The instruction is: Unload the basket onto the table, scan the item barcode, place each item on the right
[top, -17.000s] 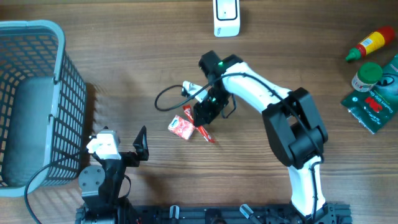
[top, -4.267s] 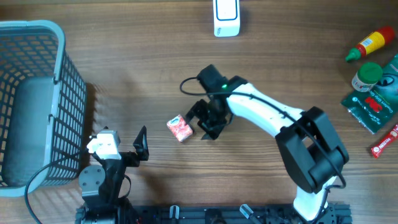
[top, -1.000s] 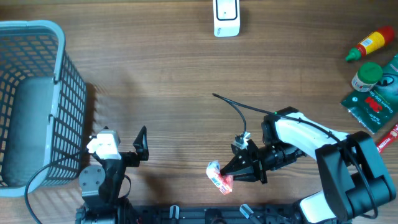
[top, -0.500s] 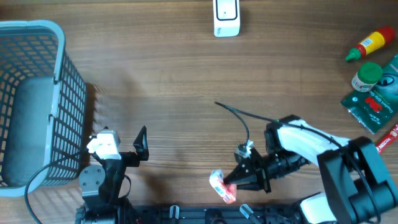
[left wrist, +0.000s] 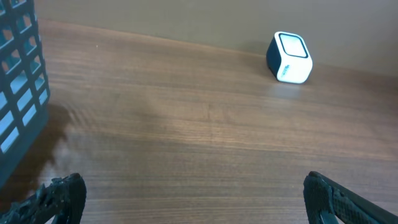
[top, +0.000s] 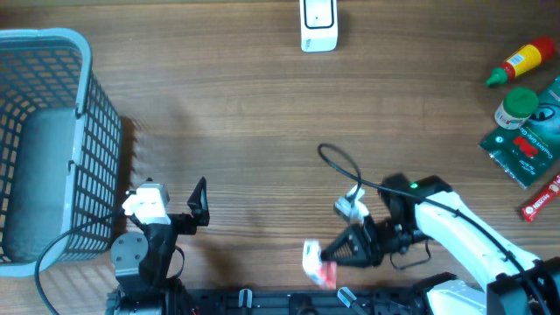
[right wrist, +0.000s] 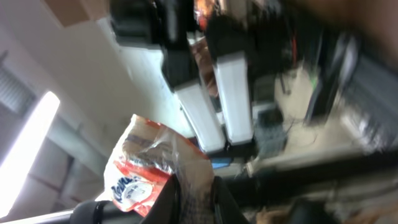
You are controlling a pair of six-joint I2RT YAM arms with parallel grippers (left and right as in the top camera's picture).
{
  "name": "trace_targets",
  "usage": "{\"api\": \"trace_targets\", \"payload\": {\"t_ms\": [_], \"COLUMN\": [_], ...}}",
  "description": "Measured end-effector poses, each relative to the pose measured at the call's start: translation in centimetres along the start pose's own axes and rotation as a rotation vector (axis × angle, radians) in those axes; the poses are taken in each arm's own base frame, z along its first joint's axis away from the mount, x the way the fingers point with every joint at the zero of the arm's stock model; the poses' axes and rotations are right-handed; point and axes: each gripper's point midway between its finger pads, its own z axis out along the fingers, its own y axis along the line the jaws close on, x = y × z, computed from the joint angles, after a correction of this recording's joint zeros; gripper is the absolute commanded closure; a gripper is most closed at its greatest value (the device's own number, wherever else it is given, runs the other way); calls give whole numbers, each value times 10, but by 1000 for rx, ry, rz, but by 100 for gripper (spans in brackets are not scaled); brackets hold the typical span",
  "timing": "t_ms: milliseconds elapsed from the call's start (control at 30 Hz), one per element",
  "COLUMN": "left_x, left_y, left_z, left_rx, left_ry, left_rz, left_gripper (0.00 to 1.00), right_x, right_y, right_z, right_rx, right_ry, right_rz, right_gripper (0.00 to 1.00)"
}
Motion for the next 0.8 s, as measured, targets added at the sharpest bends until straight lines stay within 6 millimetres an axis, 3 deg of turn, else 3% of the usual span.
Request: {"api": "trace_targets", "payload": {"t_ms": [100,200,300,400,500,567,700,800], "left_x": [0,0,0,0,0,0,0,0], "left_y": [0,0,0,0,0,0,0,0], "left_z": [0,0,0,0,0,0,0,0], "left_rx": [0,0,0,0,0,0,0,0], "left_ry": [0,0,0,0,0,0,0,0], "left_rz": [0,0,0,0,0,0,0,0], "left_gripper": [0,0,0,0,0,0,0,0], "right_x": [-48,-96,-129,-171,-212,-227,-253,-265], "right_y": [-12,-31,-27,11,70,91,103,111], "right_z": [-17,-40,-55,-72,-98,-116,-168,-195], "right_rx": [75,242,318,344,372,404,527,575], "right_ry": [-101,-267,-401,-555,-777,-908,-1230,-1387], "right_rz": [-136,-109,-121,-281,-544,-627,-646,-684], "right_gripper": [96,96,95,95,95,95,96,95]}}
